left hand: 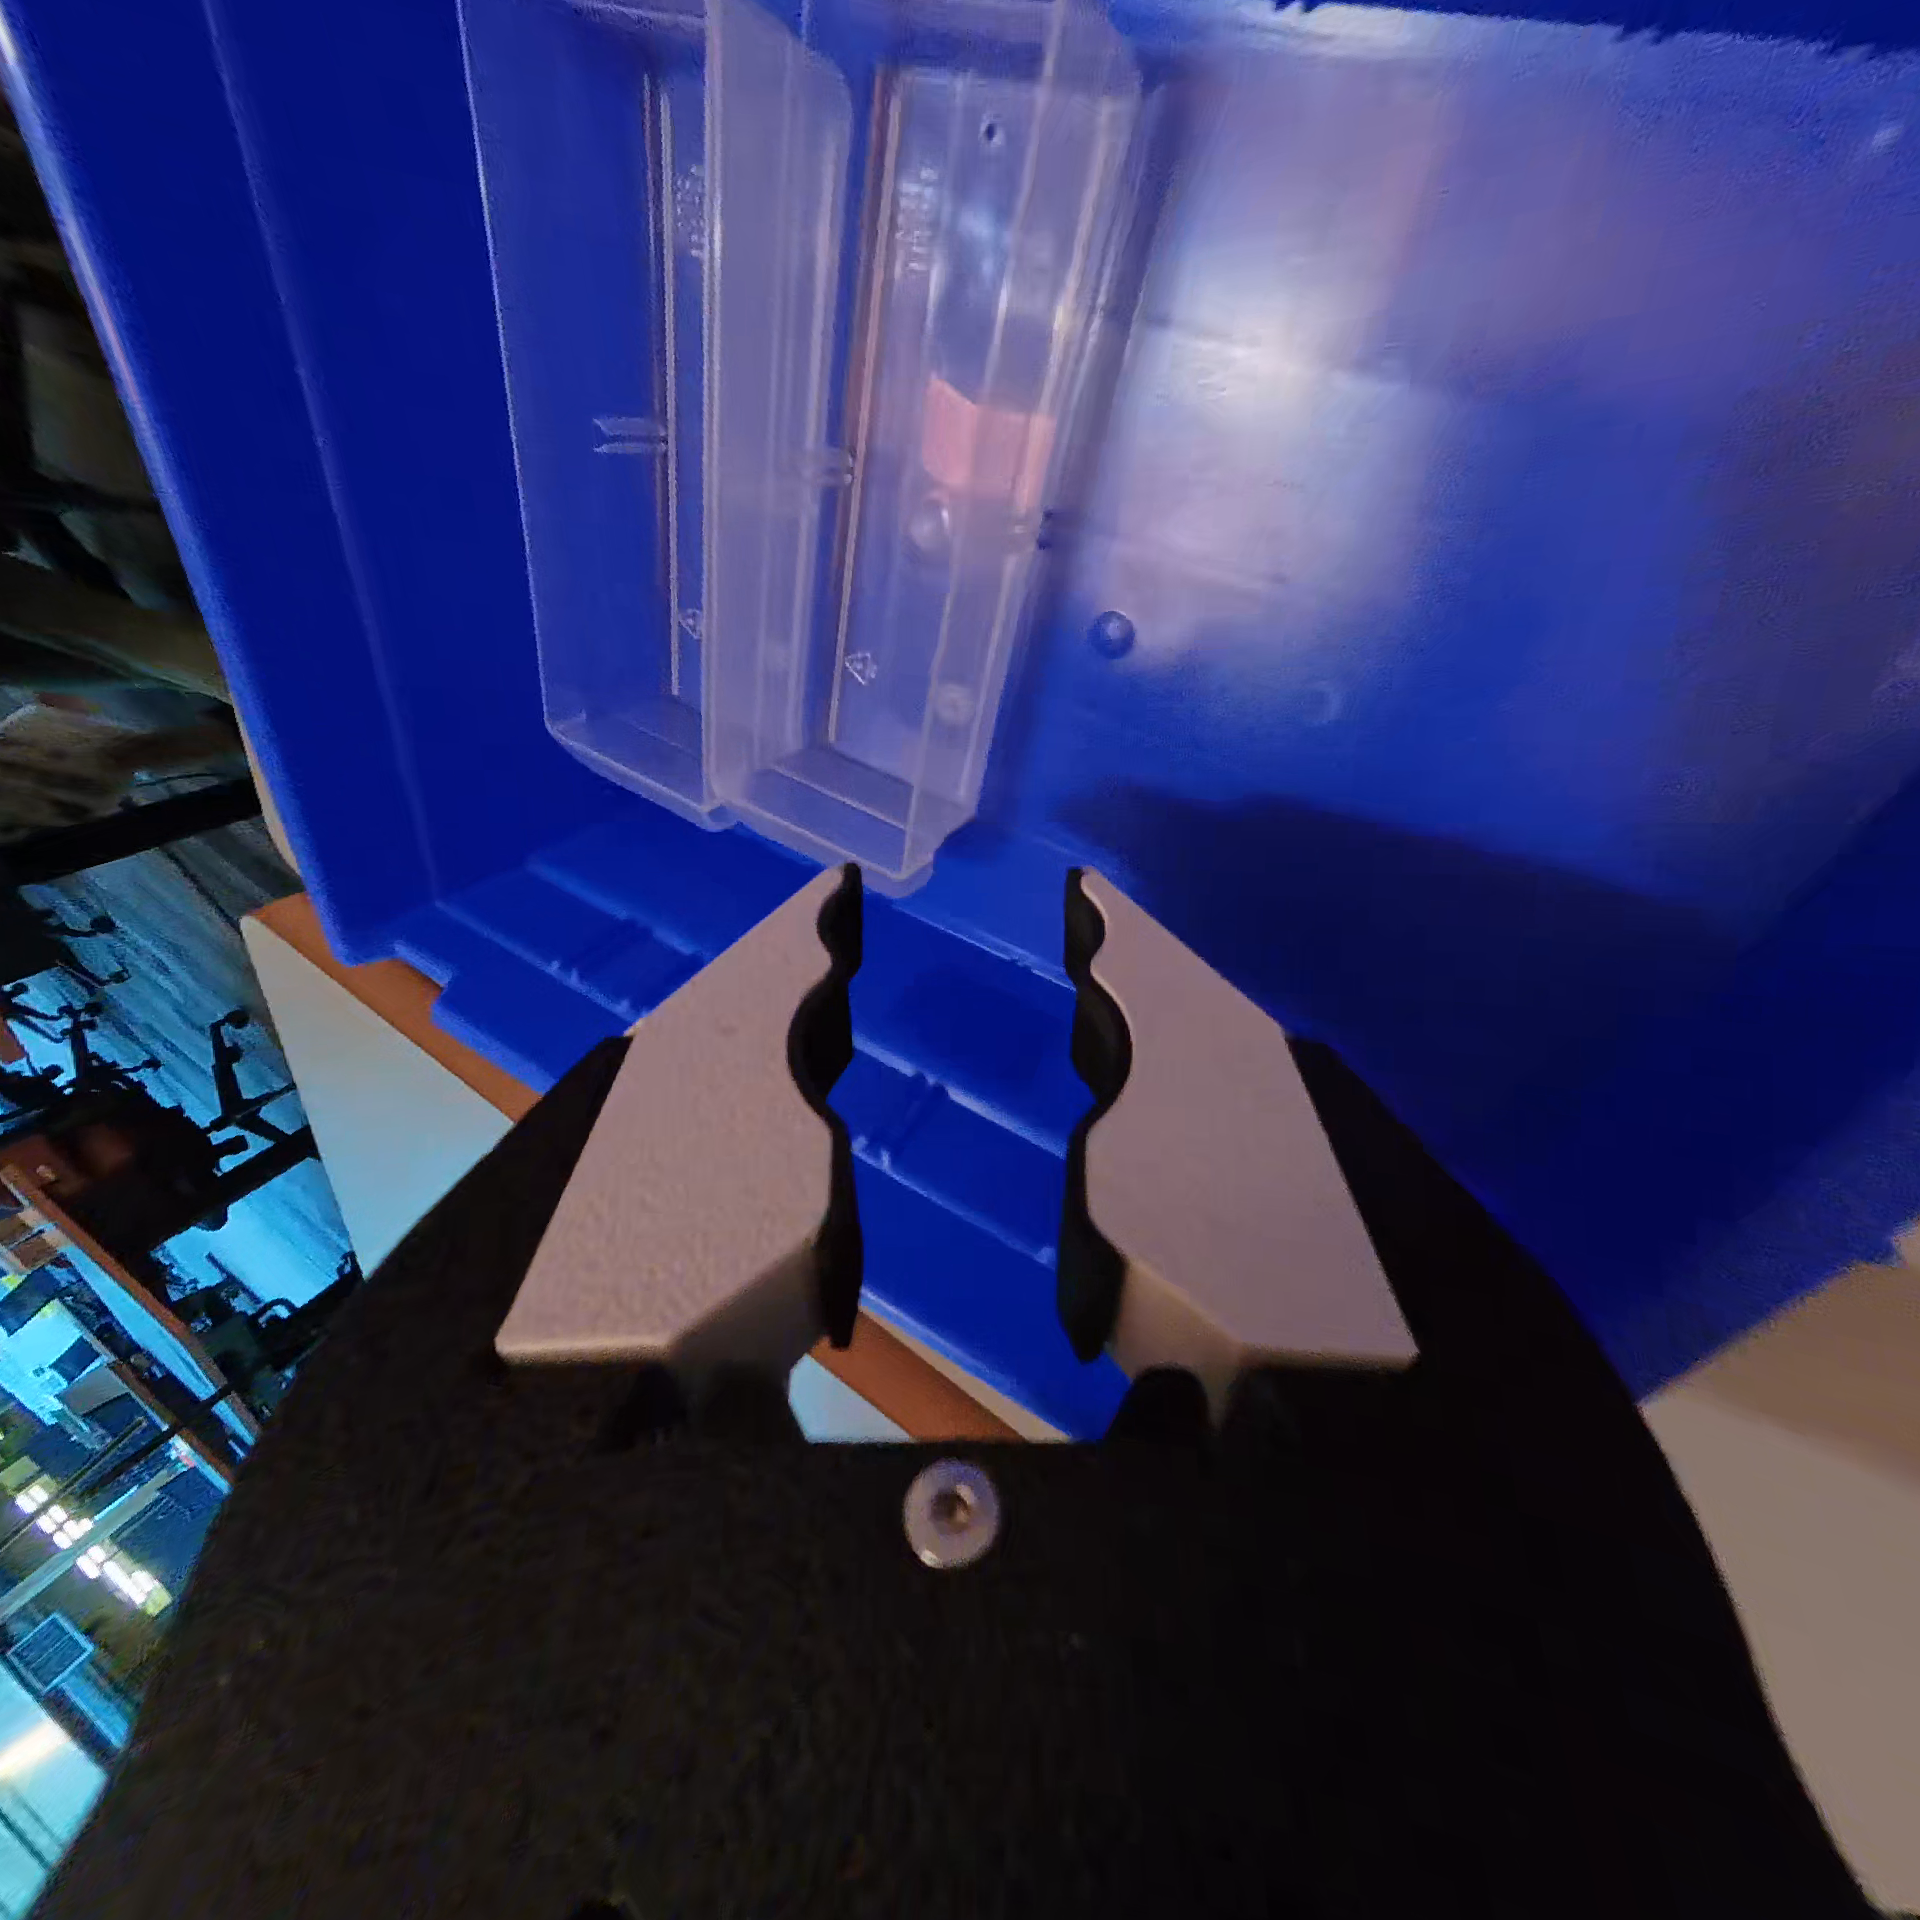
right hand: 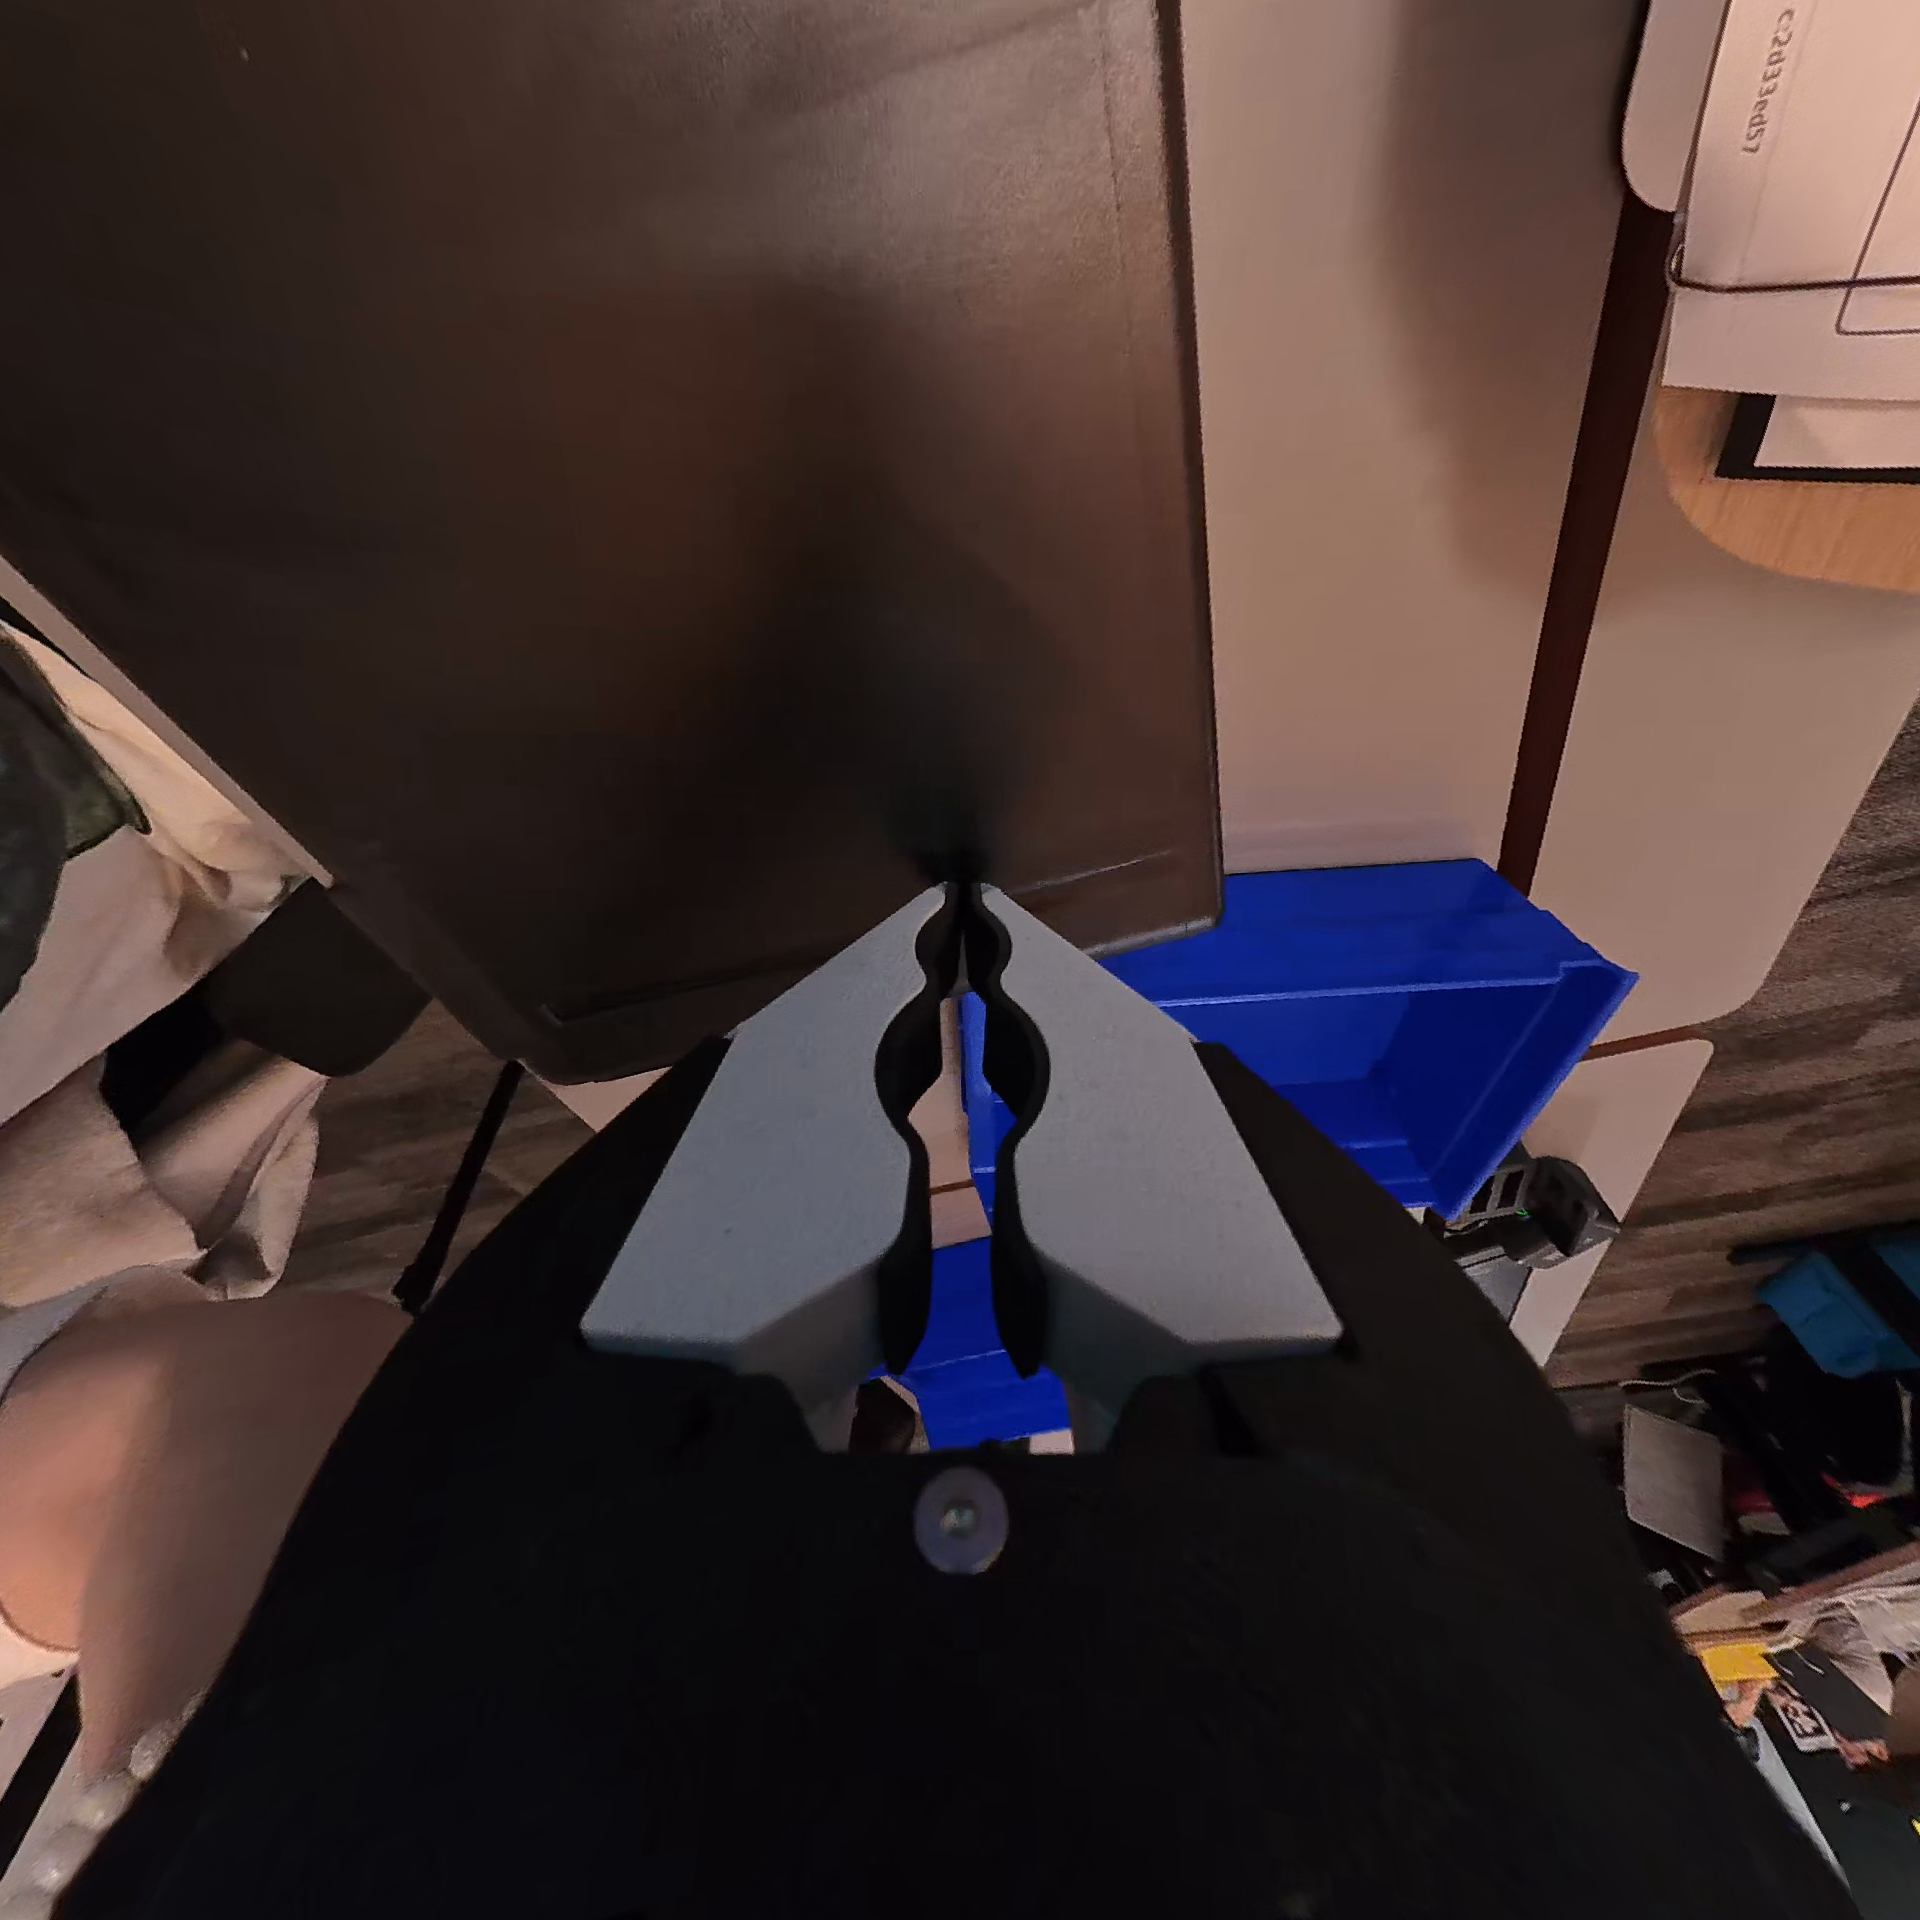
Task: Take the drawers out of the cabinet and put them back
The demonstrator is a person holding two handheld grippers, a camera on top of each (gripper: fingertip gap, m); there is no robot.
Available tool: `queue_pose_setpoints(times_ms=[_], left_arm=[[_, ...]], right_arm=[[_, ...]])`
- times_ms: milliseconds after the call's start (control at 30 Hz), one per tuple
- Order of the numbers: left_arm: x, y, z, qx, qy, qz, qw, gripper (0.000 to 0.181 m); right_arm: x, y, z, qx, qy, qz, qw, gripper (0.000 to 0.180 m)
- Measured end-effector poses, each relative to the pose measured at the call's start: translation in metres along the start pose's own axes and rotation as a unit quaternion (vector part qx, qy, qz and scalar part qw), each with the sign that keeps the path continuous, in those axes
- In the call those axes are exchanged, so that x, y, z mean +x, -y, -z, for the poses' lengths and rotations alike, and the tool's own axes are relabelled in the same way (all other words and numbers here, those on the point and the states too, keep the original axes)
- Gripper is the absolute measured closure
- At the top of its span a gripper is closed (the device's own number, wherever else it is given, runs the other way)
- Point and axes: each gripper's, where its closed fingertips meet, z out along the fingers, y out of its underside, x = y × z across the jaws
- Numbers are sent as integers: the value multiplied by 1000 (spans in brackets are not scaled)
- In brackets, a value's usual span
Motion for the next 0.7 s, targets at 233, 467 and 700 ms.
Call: queue_pose_setpoints(times_ms=[233, 467, 700], left_arm=[[-7, 1, -35, 1, -39, 5, 999, 161], [-10, -9, -52, -89, -13, -34, 995, 169], [17, -6, -19, -122, -88, 23, 988, 181]], right_arm=[[0, 0, 0, -8, -4, 8, 1000, 180], [0, 0, 0, -5, -4, 10, 1000, 180], [0, 0, 0, -18, -21, 11, 1000, 180]])
